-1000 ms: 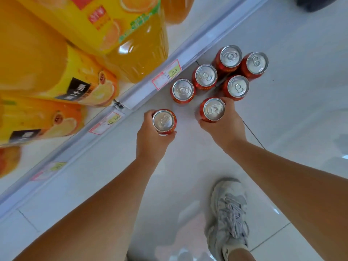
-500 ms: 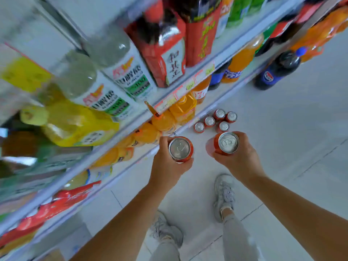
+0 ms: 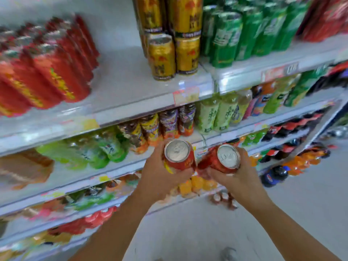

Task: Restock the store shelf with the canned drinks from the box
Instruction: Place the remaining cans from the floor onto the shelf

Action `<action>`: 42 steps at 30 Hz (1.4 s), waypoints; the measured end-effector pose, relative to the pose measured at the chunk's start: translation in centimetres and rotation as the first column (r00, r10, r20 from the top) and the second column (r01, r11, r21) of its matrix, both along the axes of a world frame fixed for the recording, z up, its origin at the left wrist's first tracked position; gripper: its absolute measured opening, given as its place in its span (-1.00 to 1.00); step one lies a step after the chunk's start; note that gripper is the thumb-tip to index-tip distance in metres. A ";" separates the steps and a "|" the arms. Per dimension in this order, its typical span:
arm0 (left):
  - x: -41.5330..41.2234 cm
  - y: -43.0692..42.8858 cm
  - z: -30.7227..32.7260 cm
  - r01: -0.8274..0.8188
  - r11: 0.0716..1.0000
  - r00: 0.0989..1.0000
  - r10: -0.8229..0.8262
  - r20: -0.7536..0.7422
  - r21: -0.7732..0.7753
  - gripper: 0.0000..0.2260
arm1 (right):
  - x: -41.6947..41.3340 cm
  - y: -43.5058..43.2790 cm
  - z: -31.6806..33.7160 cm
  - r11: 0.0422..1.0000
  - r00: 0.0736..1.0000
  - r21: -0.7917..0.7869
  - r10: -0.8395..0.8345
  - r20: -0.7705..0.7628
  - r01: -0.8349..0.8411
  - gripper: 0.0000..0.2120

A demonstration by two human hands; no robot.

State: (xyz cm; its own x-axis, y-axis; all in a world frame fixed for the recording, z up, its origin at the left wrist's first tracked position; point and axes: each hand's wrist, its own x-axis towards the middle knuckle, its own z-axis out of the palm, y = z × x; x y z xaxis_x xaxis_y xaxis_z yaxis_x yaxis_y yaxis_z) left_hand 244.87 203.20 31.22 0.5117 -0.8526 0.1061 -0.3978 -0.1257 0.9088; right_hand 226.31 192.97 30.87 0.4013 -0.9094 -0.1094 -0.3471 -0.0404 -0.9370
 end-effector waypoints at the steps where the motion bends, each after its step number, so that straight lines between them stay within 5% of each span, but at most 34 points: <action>1: 0.9 0.9 1.6 -0.010 0.999 1.000 0.011 0.010 -0.043 -0.38 | 0.9 0.6 2.0 0.999 0.999 -0.035 0.022 0.035 -0.021 -0.44; 8: 7.0 6.0 9.4 -0.095 0.962 0.995 0.099 0.001 -0.257 -0.42 | 7.5 4.0 10.1 0.974 0.979 -0.199 0.139 0.149 -0.108 -0.45; 19: 15.1 10.5 12.0 -0.350 0.891 0.934 0.357 -0.029 -0.289 -0.49 | 19.5 2.2 16.5 0.896 0.945 -0.390 0.289 0.153 -0.211 -0.28; 33: 16.6 7.7 12.1 -0.490 0.819 0.861 0.508 -0.020 -0.300 -0.61 | 31.6 -7.1 15.7 0.859 0.924 -0.388 0.379 0.045 -0.333 -0.34; 38: 17.5 7.4 11.2 -0.513 0.815 0.842 0.539 0.027 -0.270 -0.68 | 32.0 -7.3 13.5 0.867 0.938 -0.392 0.346 0.028 -0.308 -0.19; 42: 18.1 7.3 10.5 -0.490 0.828 0.848 0.525 0.073 -0.271 -0.59 | 32.8 -8.0 12.4 0.865 0.944 -0.392 0.330 -0.024 -0.312 -0.37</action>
